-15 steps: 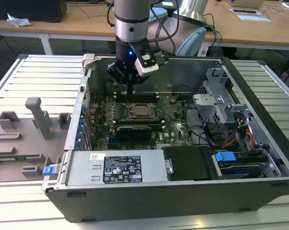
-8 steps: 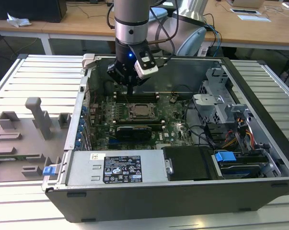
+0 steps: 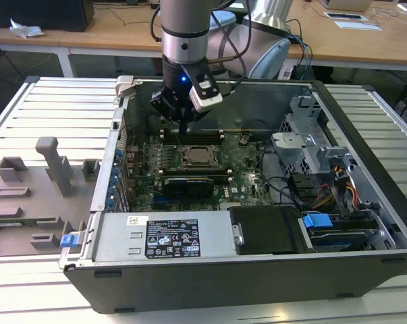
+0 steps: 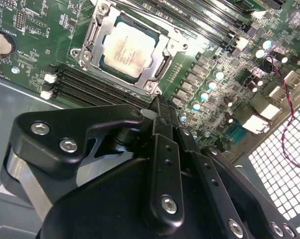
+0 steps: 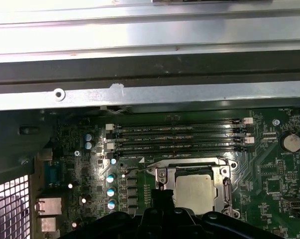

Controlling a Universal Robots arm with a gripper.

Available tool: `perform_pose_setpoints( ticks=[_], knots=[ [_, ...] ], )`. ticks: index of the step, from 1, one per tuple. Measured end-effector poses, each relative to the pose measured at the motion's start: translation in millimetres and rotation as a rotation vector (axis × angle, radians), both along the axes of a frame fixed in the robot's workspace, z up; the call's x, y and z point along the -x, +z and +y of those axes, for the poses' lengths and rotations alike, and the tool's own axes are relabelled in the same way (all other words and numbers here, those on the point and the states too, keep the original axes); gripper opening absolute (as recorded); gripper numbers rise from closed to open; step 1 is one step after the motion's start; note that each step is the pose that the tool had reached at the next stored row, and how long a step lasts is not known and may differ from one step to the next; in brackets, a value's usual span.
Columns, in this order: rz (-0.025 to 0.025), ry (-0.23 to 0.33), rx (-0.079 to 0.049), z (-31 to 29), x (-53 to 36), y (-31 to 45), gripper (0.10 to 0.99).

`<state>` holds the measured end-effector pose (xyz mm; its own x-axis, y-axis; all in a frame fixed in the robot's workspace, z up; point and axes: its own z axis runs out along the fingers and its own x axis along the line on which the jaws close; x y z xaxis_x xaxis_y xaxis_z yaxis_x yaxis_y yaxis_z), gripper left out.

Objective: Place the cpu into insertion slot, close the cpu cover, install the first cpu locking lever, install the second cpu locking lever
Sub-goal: 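Install the first cpu locking lever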

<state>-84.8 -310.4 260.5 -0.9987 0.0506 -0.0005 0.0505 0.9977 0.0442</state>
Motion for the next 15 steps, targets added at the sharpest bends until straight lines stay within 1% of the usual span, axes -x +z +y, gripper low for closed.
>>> perform_pose_setpoints(
  ticks=[12, 15],
  knots=[
    [0.0, 0.0, 0.0, 0.0, 2.7, -1.5, 0.106],
    [0.0, 0.0, 0.0, 0.0, 3.4, -3.7, 0.106]
  ],
)
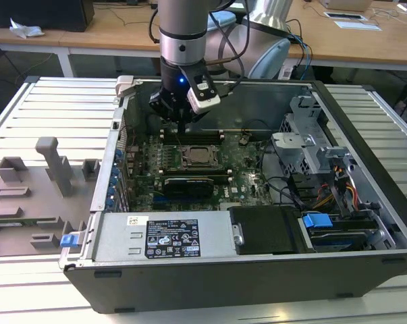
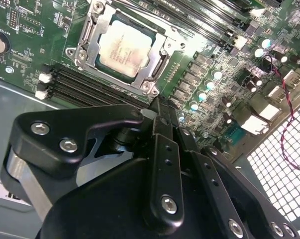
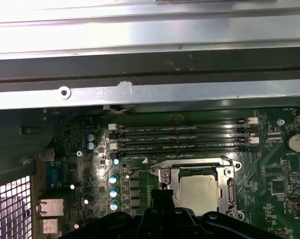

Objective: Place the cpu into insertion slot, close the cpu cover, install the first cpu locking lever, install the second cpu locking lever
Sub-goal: 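Install the first cpu locking lever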

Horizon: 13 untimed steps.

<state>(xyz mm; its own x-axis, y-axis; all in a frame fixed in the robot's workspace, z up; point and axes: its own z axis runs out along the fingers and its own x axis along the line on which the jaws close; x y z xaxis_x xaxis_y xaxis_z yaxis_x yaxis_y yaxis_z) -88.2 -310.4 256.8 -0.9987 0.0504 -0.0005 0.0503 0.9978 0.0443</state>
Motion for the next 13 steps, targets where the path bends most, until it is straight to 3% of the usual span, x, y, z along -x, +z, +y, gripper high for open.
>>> perform_pose_setpoints(
  ticks=[2, 5, 13],
  knots=[
    [0.0001, 0.0, 0.0, 0.0, 3.2, -1.0, 0.106],
    [0.0001, 0.0, 0.0, 0.1, 17.3, -1.7, 0.106],
    [0.0001, 0.0, 0.0, 3.6, 30.5, -2.7, 0.106]
  ],
)
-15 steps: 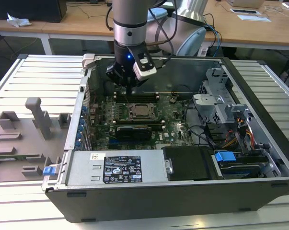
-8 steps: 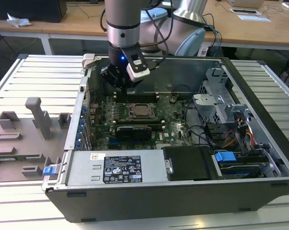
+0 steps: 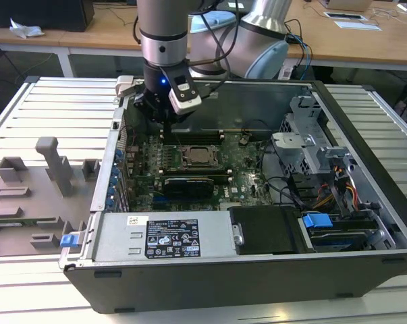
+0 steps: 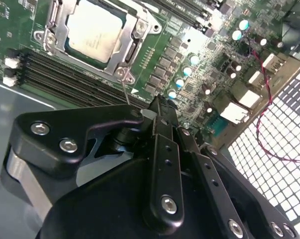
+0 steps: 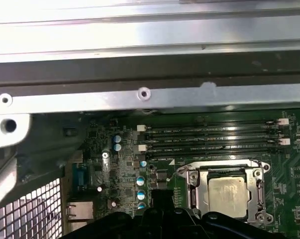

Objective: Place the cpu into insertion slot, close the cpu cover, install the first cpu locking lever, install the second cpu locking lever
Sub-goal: 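Install the first cpu locking lever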

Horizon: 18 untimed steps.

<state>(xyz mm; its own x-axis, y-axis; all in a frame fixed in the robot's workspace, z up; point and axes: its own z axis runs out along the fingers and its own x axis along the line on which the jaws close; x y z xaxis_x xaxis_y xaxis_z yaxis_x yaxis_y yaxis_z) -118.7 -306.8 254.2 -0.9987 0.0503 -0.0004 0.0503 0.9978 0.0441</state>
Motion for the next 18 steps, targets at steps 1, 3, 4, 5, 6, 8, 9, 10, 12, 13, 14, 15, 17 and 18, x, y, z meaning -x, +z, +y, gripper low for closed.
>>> perform_pose_setpoints(
  ticks=[1, 3, 4, 5, 6, 8, 9, 10, 12, 13, 14, 15, 17, 18],
  knots=[
    [0.0, 0.0, 0.0, 0.9, 0.7, -0.1, 0.106],
    [-0.0001, 0.0, 0.0, 3.9, 2.0, -0.6, 0.106],
    [0.0, 0.0, 0.0, 6.9, 2.7, -0.9, 0.106],
    [-0.0001, 0.0, 0.0, 8.9, 3.0, -1.1, 0.106],
    [0.0, 0.0, 0.0, 10.2, 3.1, -1.2, 0.106],
    [-0.0001, 0.0, 0.0, 14.1, 3.2, -1.4, 0.106],
    [-0.0001, 0.0, 0.0, 16.3, 3.2, -1.5, 0.106],
    [-0.0001, 0.0, 0.0, 17.6, 3.2, -1.5, 0.106],
    [0.0, 0.0, 0.0, 19.5, 1.4, -1.5, 0.106],
    [0.0, 0.0, 0.0, 19.6, -0.8, -1.5, 0.106],
    [0.0, 0.0, 0.0, 19.6, -3.4, -1.5, 0.106],
    [0.0006, 0.0, 0.0, 19.6, -9.7, -1.5, 0.106],
    [0.0045, 0.0, 0.0, 19.6, -26.7, -1.8, 0.106],
    [0.0055, 0.0, 0.0, 19.6, -30.1, -1.8, 0.106]
  ],
)
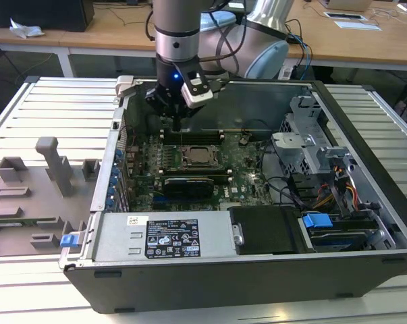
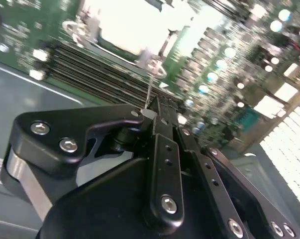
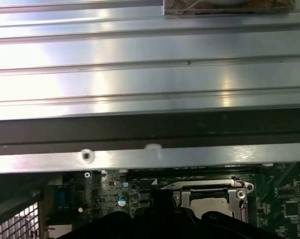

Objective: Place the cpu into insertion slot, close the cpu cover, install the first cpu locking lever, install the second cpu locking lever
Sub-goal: 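Install the first cpu locking lever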

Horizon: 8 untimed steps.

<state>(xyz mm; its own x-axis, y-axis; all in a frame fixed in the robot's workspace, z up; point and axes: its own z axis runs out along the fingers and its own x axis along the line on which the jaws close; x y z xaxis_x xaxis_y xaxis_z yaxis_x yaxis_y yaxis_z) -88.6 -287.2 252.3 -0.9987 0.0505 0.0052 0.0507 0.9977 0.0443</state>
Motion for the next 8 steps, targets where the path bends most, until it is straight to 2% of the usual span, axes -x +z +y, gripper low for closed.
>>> perform_pose_setpoints(
  ticks=[1, 3, 8],
  knots=[
    [0.0016, 0.0, 0.0, 0.0, -5.8, -0.1, 0.106],
    [0.0036, 0.0, 0.0, 0.0, -11.1, -0.8, 0.106],
    [0.0058, 0.009, 0.0, 0.0, -12.3, -11.1, 0.106]
  ],
)
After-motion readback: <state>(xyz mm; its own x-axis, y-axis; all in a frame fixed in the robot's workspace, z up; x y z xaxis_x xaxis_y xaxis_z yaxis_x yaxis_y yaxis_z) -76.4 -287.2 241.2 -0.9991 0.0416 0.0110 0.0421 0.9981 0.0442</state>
